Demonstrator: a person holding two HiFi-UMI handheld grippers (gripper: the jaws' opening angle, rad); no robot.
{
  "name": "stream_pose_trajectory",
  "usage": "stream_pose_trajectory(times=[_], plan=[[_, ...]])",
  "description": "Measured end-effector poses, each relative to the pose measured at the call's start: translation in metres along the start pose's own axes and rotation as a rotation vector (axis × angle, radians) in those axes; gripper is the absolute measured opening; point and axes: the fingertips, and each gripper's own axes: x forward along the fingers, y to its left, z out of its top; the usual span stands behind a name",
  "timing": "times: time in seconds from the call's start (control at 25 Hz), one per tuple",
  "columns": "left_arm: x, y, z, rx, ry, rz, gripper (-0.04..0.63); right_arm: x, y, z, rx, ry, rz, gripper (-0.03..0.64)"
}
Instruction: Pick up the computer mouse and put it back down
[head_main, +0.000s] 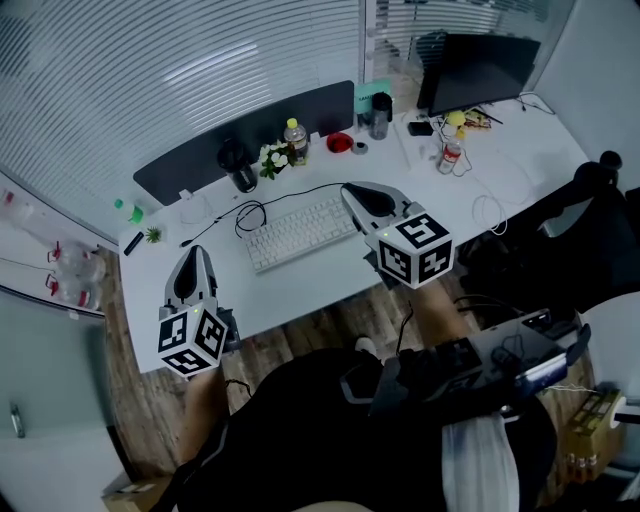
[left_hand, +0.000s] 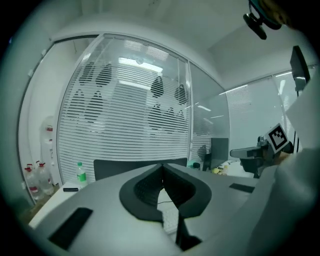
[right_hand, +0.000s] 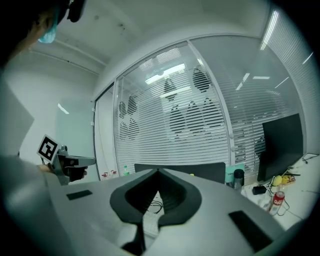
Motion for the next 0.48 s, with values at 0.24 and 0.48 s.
stream_pose_trajectory(times=[0.24, 0.48], plan=[[-0.0016, -0.0028, -0.0005, -0.053, -0.008, -0.021, 0.029, -0.0028, -0.0076, 0.0037, -0.008, -0.001, -0.016, -0.002], [-0.0047, -0.0089, 0.0034, -0.079, -0.025, -0.060, 0.029, -0.0065, -0.0092, 0.0054, -0.013, -0.007, -0.020, -0.002]])
